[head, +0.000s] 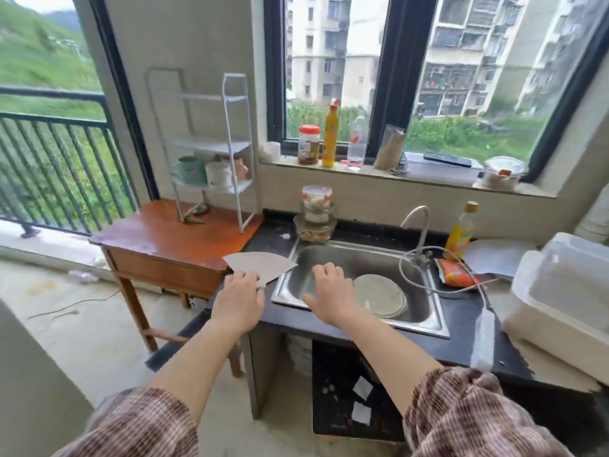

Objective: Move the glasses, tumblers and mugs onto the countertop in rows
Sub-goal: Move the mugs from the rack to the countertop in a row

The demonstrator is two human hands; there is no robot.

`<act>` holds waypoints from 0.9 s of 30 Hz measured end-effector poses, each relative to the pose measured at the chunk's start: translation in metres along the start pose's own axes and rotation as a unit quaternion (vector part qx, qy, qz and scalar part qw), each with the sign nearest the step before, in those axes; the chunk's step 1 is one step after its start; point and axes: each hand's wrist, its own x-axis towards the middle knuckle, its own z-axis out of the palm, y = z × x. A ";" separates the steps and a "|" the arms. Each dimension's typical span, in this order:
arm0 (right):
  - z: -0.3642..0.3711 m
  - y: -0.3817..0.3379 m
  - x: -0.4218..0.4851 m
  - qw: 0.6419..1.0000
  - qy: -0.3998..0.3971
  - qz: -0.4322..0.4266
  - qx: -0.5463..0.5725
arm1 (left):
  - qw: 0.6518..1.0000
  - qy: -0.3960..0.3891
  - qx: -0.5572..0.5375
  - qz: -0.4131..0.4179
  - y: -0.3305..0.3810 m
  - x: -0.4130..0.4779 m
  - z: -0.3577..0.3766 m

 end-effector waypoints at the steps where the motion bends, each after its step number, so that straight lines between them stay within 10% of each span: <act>1: 0.003 -0.009 0.022 1.000 0.000 -0.010 -0.001 | 1.000 0.005 0.006 -0.007 -0.012 0.016 -0.003; 27: 0.109 -0.209 0.449 0.998 -0.027 -0.021 0.045 | 0.992 0.008 -0.062 -0.108 -0.293 0.392 -0.040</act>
